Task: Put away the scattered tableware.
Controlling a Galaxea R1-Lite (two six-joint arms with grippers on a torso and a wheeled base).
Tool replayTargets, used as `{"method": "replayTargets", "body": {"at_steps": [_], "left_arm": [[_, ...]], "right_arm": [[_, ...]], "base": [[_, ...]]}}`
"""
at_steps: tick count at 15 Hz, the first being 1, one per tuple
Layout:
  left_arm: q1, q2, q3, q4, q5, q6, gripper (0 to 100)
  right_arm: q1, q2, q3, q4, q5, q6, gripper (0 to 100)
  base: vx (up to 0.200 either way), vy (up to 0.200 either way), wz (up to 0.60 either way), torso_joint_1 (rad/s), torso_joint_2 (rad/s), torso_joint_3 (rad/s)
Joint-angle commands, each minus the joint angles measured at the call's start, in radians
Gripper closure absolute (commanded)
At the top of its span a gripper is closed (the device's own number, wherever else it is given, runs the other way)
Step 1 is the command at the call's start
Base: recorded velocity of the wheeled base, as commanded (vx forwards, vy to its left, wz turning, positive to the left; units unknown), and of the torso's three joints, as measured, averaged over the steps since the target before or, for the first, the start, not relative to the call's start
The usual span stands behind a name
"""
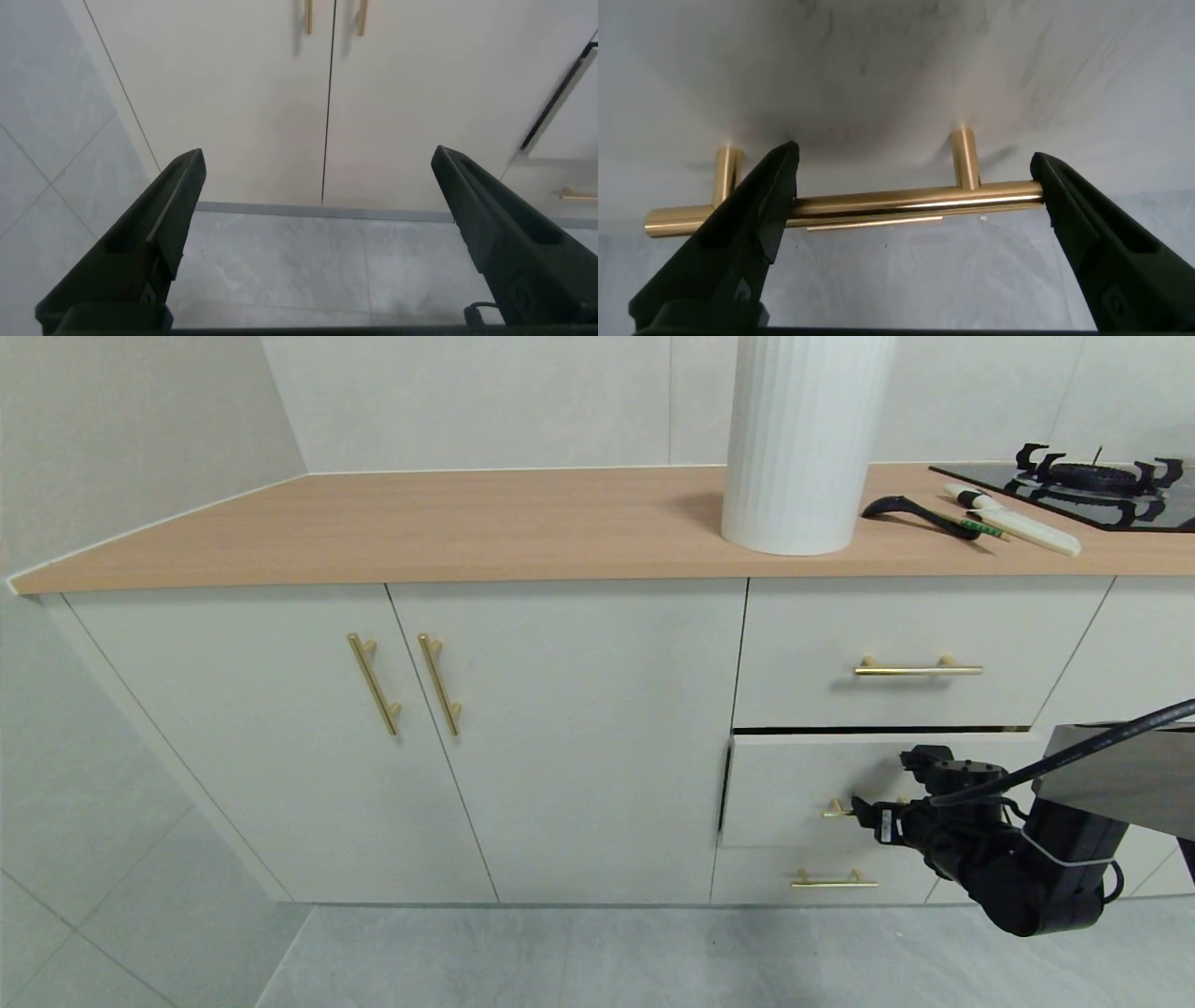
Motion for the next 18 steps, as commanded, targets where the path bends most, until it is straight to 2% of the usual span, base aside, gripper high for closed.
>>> {"method": "replayTargets", "body": {"at_steps": [1, 3, 5, 7, 9, 11, 15, 18], "left_arm": [[-0.001, 0.001, 0.000, 0.000, 0.001, -0.001, 0], [0.001, 0.001, 0.000, 0.000, 0.001, -0.001, 0], [0.001, 0.001, 0.000, 0.000, 0.001, -0.001, 0], [0.001, 0.001, 0.000, 0.000, 0.001, -0.001, 0], [-0.001, 0.001, 0.000, 0.000, 0.001, -0.001, 0], [0.001, 0.001, 0.000, 0.000, 0.001, -0.001, 0], [0.001, 0.001, 0.000, 0.000, 0.001, -0.001, 0], [0.001, 0.001, 0.000, 0.000, 0.001, -0.001, 0]], "right_arm": [[0.005, -0.073, 0.041, 0.059, 0.018, -0.001, 0], [0.005, -0.198, 0.096, 0.152, 0.090, 0.001, 0], [0.012, -0.436, 0.150, 0.398, 0.211, -0.001, 0], [0.035, -0.660, 0.130, 0.666, 0.248, -0.002, 0], [0.071, -0.815, 0.106, 0.801, 0.256, -0.002, 0], [0.116, -0.895, 0.110, 0.820, 0.248, -0.004, 0], [0.131, -0.876, 0.106, 0.803, 0.218, -0.007, 0], [0.133, -0.786, 0.121, 0.669, 0.173, -0.002, 0]], "base": [[0.000, 0.000, 0.00, 0.000, 0.00, 0.000], [0.000, 0.000, 0.00, 0.000, 0.00, 0.000], [0.000, 0.000, 0.00, 0.000, 0.00, 0.000], [0.000, 0.000, 0.00, 0.000, 0.00, 0.000], [0.000, 0.000, 0.00, 0.000, 0.00, 0.000], [0.000, 0.000, 0.00, 0.000, 0.00, 0.000], [0.000, 0.000, 0.00, 0.000, 0.00, 0.000], [0.000, 0.000, 0.00, 0.000, 0.00, 0.000]]}}
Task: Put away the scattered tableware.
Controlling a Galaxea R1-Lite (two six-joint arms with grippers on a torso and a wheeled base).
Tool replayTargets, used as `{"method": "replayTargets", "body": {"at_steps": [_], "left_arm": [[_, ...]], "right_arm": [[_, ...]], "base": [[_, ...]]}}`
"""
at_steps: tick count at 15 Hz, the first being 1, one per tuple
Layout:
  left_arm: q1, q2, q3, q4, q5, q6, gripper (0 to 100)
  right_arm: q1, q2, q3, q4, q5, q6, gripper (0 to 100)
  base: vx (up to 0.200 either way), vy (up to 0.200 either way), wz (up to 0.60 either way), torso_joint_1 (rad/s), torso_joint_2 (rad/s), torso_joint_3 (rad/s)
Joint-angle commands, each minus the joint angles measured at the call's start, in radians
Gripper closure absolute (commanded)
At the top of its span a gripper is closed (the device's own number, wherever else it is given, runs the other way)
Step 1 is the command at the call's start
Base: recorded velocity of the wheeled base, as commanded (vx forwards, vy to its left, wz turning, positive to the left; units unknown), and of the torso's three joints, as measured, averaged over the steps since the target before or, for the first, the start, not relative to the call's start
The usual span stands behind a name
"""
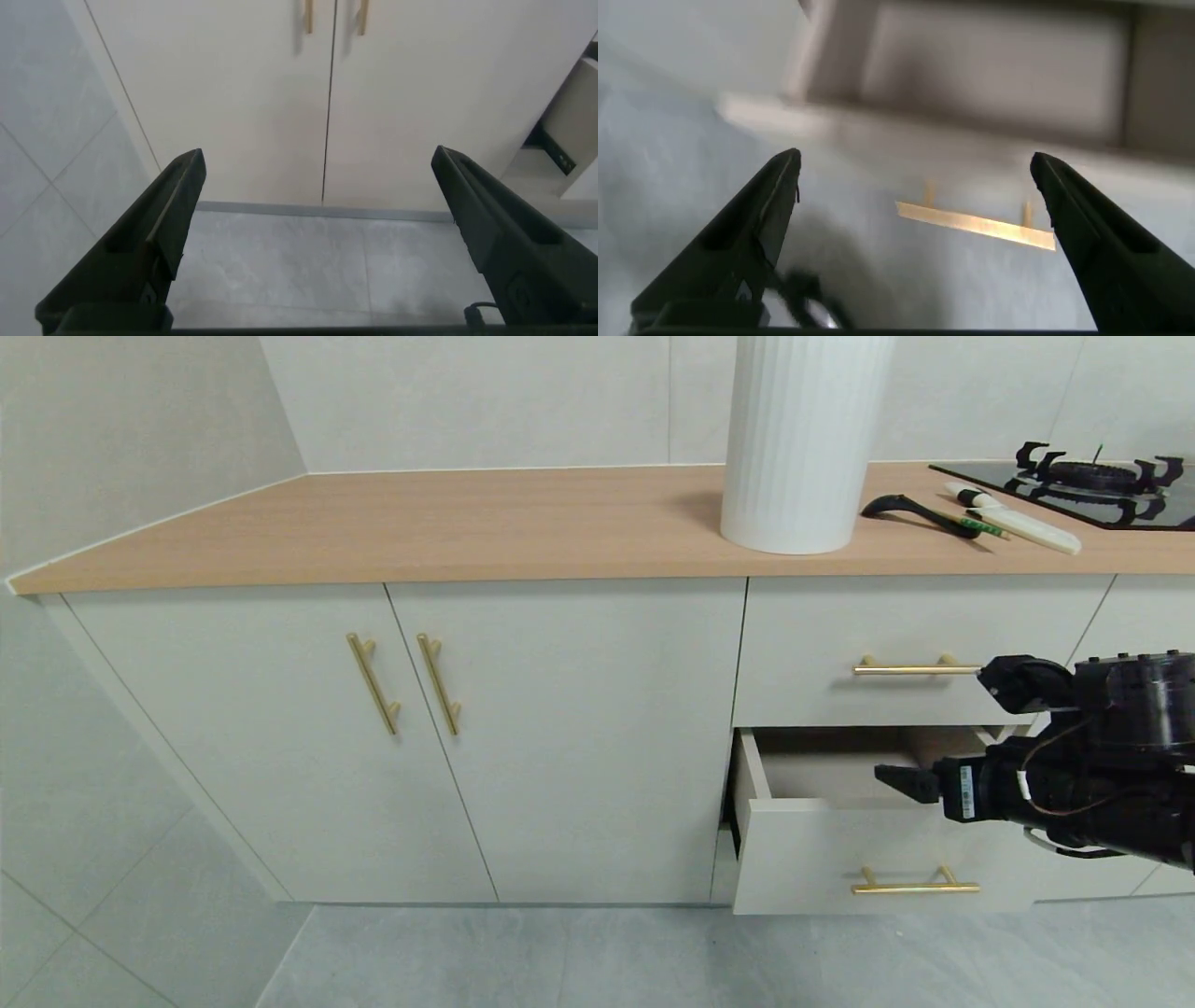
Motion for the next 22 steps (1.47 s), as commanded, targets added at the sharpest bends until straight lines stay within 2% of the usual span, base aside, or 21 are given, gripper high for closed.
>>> {"method": "replayTargets", "body": {"at_steps": [1, 2, 4, 9, 17, 22], "left_arm": [[0.001, 0.001, 0.000, 0.000, 0.000, -0.001, 0], [0.001, 0.001, 0.000, -0.002, 0.000, -0.001, 0], [0.001, 0.001, 0.000, 0.000, 0.000, -0.001, 0], [-0.001, 0.001, 0.000, 0.000, 0.000, -0.001, 0], [-0.001, 0.001, 0.000, 0.000, 0.000, -0.001, 0], [0.001, 0.001, 0.000, 0.000, 0.000, -0.001, 0]], "right_arm": [[0.003, 0.058, 0.011, -0.042, -0.027, 0.003, 0], [0.003, 0.131, 0.013, -0.131, -0.079, 0.006, 0], [0.003, 0.203, 0.013, -0.221, -0.118, 0.009, 0], [0.003, 0.326, 0.011, -0.344, -0.181, 0.009, 0], [0.003, 0.334, 0.025, -0.313, -0.199, 0.004, 0], [0.004, 0.274, 0.019, -0.189, -0.196, 0.004, 0]], "base": [[0.000, 0.000, 0.00, 0.000, 0.00, 0.000], [0.000, 0.000, 0.00, 0.000, 0.00, 0.000], [0.000, 0.000, 0.00, 0.000, 0.00, 0.000], [0.000, 0.000, 0.00, 0.000, 0.00, 0.000], [0.000, 0.000, 0.00, 0.000, 0.00, 0.000], [0.000, 0.000, 0.00, 0.000, 0.00, 0.000]]}}
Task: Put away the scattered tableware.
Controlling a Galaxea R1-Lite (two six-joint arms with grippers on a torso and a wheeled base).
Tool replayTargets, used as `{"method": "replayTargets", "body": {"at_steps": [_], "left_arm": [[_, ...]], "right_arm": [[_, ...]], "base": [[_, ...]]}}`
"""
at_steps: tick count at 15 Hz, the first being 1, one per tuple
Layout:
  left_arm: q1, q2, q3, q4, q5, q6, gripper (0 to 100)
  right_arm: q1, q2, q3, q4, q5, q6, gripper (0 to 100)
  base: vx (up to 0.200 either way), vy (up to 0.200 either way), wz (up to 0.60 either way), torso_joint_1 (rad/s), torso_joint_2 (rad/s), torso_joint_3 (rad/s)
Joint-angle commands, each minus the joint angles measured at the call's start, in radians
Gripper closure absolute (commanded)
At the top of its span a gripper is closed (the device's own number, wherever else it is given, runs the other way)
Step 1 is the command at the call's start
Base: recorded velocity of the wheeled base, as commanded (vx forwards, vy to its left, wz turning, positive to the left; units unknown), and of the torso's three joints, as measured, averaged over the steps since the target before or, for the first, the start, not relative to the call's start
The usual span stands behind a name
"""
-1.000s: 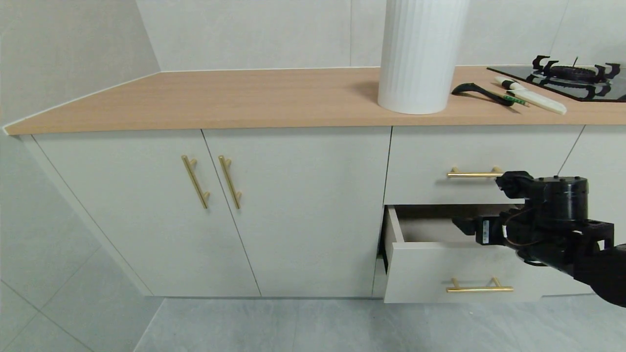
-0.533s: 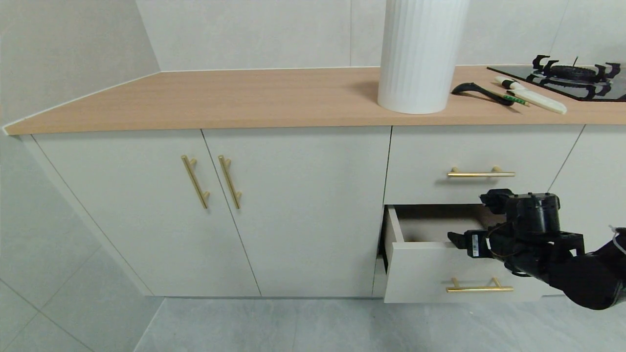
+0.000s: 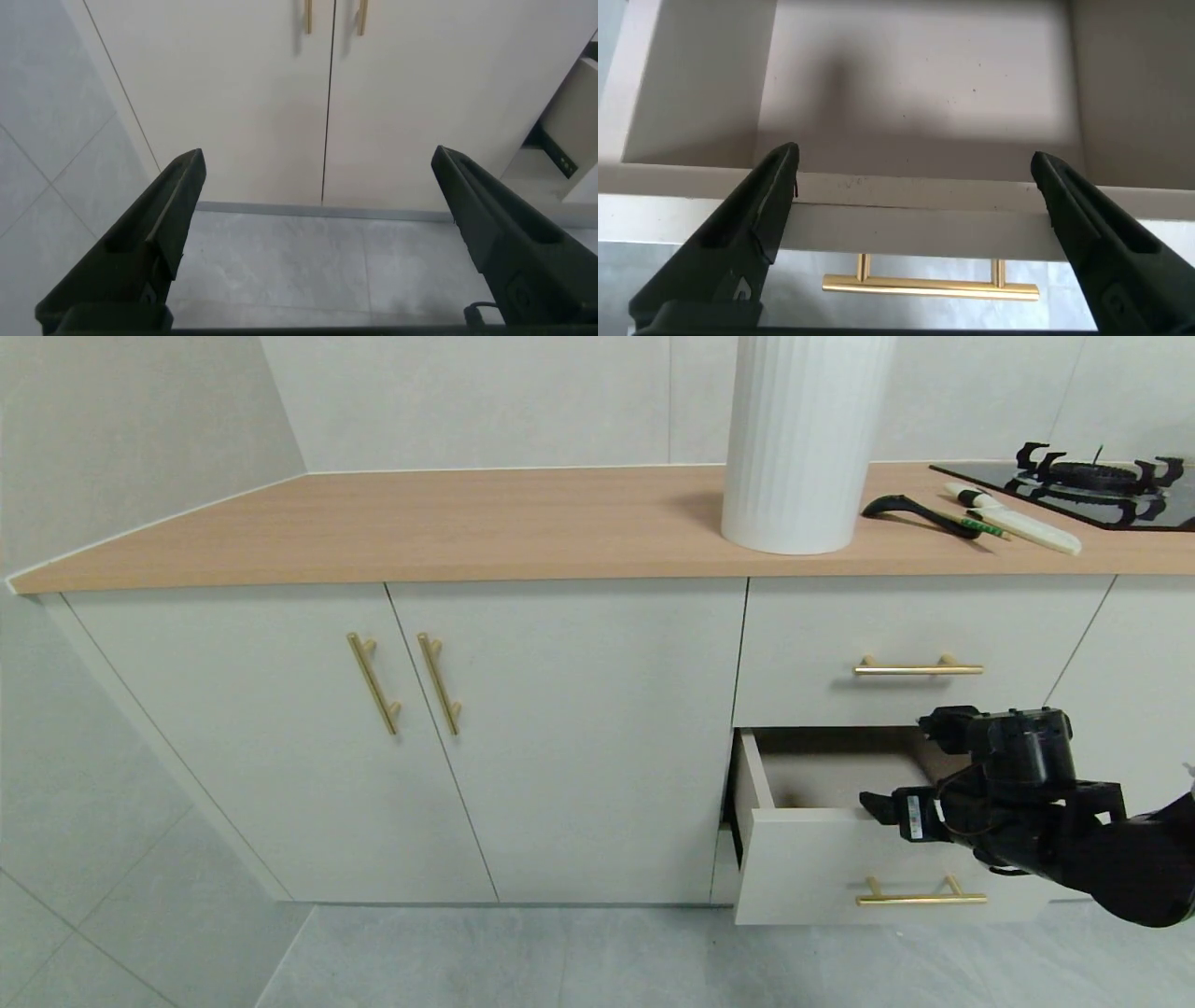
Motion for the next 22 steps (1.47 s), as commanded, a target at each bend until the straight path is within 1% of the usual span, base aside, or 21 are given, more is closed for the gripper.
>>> {"method": "replayTargets", "body": {"at_steps": [1, 2, 9, 12, 13, 14, 15, 22], "left_arm": [[0.001, 0.001, 0.000, 0.000, 0.000, 0.000, 0], [0.001, 0.001, 0.000, 0.000, 0.000, 0.000, 0], [-0.001, 0.001, 0.000, 0.000, 0.000, 0.000, 0], [0.001, 0.001, 0.000, 0.000, 0.000, 0.000, 0], [-0.001, 0.001, 0.000, 0.000, 0.000, 0.000, 0], [0.001, 0.001, 0.000, 0.000, 0.000, 0.000, 0], [0.001, 0.001, 0.000, 0.000, 0.000, 0.000, 0], [-0.001, 0.001, 0.000, 0.000, 0.000, 0.000, 0]], "right_arm": [[0.002, -0.036, -0.004, 0.031, 0.001, -0.002, 0], [0.002, -0.039, -0.004, 0.039, 0.001, -0.002, 0], [0.030, -0.168, -0.063, 0.373, 0.007, 0.000, 0], [0.034, -0.186, -0.084, 0.463, 0.007, 0.000, 0], [0.034, -0.196, -0.107, 0.545, 0.007, 0.000, 0], [0.034, -0.197, -0.113, 0.575, 0.009, 0.000, 0], [0.036, -0.199, -0.126, 0.643, 0.009, -0.002, 0], [0.074, -0.199, -0.144, 0.859, 0.009, -0.011, 0]], "base": [[0.000, 0.000, 0.00, 0.000, 0.00, 0.000], [0.000, 0.000, 0.00, 0.000, 0.00, 0.000], [0.000, 0.000, 0.00, 0.000, 0.00, 0.000], [0.000, 0.000, 0.00, 0.000, 0.00, 0.000], [0.000, 0.000, 0.00, 0.000, 0.00, 0.000], [0.000, 0.000, 0.00, 0.000, 0.00, 0.000], [0.000, 0.000, 0.00, 0.000, 0.00, 0.000], [0.000, 0.000, 0.00, 0.000, 0.00, 0.000]]}}
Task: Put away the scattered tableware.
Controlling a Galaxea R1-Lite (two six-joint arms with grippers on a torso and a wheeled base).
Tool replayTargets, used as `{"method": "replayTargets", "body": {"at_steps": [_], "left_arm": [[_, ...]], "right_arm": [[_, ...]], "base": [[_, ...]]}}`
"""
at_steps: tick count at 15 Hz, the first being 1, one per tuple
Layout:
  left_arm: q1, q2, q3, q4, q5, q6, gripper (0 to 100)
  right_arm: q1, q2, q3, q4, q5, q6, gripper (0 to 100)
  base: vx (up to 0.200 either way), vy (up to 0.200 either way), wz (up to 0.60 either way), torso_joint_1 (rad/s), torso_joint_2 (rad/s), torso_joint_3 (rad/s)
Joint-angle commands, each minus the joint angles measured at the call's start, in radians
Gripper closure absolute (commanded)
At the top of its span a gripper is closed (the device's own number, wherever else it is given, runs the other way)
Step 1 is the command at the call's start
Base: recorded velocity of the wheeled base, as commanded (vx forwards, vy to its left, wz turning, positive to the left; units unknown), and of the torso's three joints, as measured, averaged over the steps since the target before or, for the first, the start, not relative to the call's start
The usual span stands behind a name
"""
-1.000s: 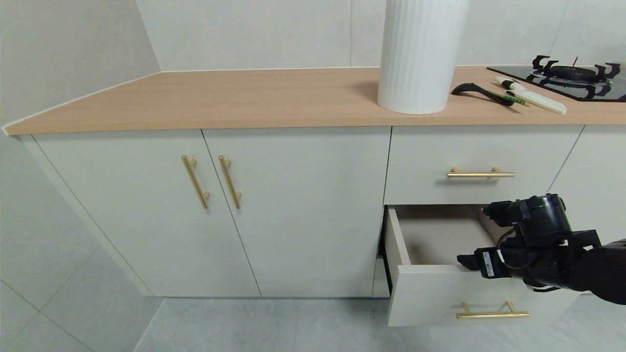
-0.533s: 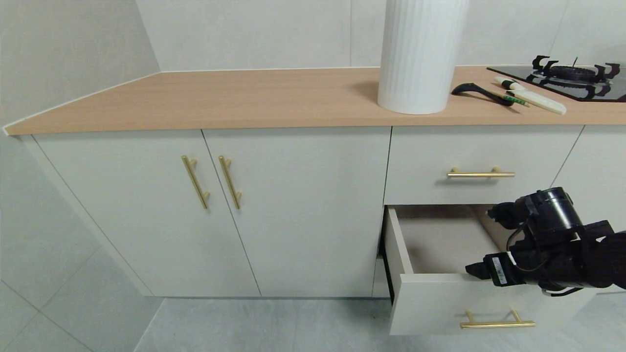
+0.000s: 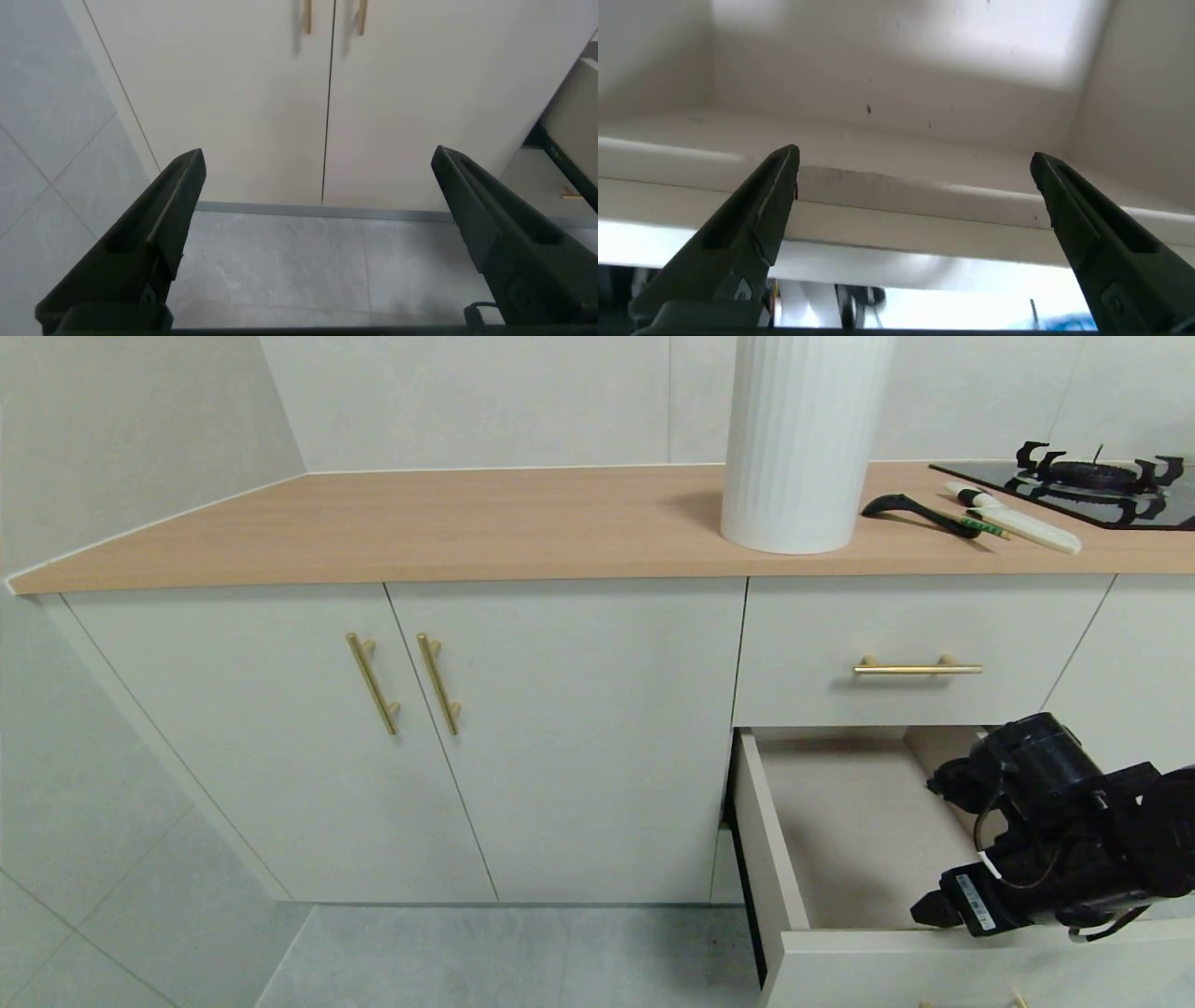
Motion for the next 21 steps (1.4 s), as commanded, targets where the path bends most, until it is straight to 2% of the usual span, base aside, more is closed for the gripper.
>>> {"method": "replayTargets", "body": {"at_steps": [1, 8, 13, 17, 19, 21], "left_arm": [[0.001, 0.000, 0.000, 0.000, 0.001, -0.001, 0], [0.001, 0.000, 0.000, 0.000, 0.001, -0.001, 0], [-0.001, 0.000, 0.000, 0.000, 0.001, -0.001, 0], [0.001, 0.000, 0.000, 0.000, 0.001, -0.001, 0], [-0.001, 0.000, 0.000, 0.000, 0.001, -0.001, 0], [-0.001, 0.000, 0.000, 0.000, 0.001, -0.001, 0]], "right_arm": [[0.009, -0.002, -0.015, 0.063, -0.001, -0.001, 0], [0.040, -0.002, -0.027, 0.276, -0.001, -0.059, 0], [0.080, 0.017, -0.026, 0.337, -0.004, -0.058, 0], [0.066, 0.012, -0.092, 0.311, -0.007, -0.012, 0], [0.038, -0.034, -0.108, 0.202, -0.007, 0.061, 0], [0.012, -0.094, -0.102, 0.093, -0.002, 0.070, 0]], "base": [[0.000, 0.000, 0.00, 0.000, 0.00, 0.000], [0.000, 0.000, 0.00, 0.000, 0.00, 0.000], [0.000, 0.000, 0.00, 0.000, 0.00, 0.000], [0.000, 0.000, 0.00, 0.000, 0.00, 0.000], [0.000, 0.000, 0.00, 0.000, 0.00, 0.000], [0.000, 0.000, 0.00, 0.000, 0.00, 0.000]]}}
